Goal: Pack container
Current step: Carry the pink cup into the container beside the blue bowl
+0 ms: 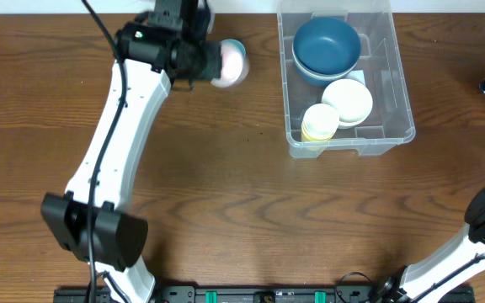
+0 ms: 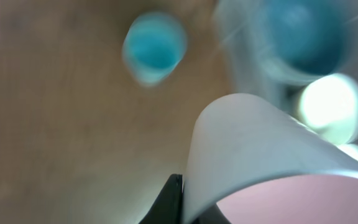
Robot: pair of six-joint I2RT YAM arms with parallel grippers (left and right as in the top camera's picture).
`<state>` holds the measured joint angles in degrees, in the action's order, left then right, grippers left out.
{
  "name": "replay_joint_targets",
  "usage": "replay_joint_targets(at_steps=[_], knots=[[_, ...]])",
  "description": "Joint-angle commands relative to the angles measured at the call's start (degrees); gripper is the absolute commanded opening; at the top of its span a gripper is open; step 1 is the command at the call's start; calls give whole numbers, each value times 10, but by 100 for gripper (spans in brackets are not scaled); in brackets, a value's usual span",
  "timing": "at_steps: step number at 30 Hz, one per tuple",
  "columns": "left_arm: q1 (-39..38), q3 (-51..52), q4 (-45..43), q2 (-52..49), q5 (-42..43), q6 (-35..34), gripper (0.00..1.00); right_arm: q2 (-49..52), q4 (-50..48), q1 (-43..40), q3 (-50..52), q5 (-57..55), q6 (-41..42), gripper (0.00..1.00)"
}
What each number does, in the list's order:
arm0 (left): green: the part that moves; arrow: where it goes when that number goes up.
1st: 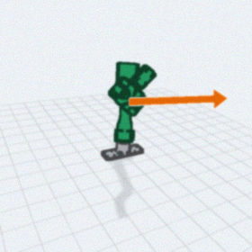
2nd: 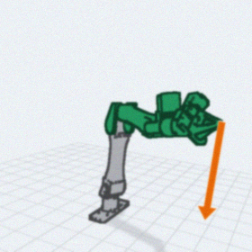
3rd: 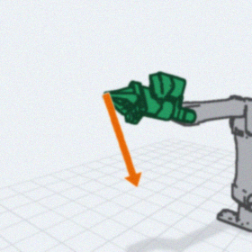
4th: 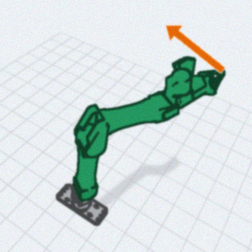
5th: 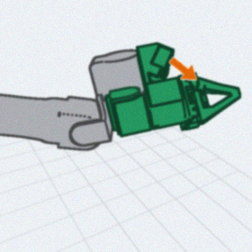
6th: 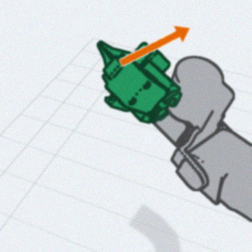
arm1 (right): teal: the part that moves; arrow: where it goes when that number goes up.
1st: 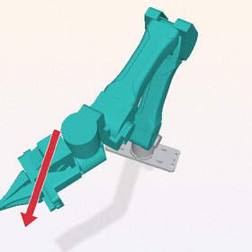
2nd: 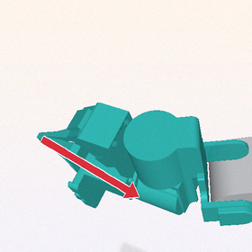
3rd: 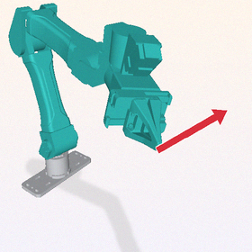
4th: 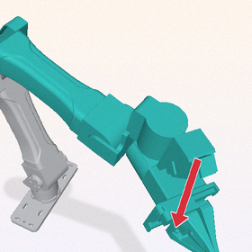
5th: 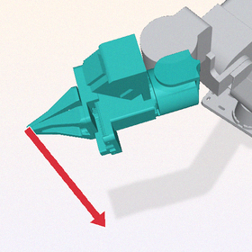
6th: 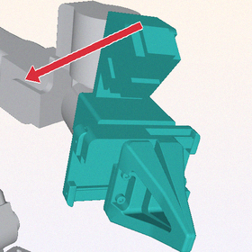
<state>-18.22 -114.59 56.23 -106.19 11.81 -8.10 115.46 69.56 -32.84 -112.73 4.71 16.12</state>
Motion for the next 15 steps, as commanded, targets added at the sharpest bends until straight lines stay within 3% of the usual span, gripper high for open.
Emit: replay_joint_targets(at_steps=[1, 8, 15], knots=[[-59, -11, -22, 0, -1, 25, 6, -7, 1, -2, 0, 2, 6, 99], [-157, -11, -79, -60, -80, 51, 6, -8, 1, -2, 0, 2, 6, 99], [-170, -12, -122, -114, -100, 59, 6, -7, 1, -2, 0, 2, 6, 99]])
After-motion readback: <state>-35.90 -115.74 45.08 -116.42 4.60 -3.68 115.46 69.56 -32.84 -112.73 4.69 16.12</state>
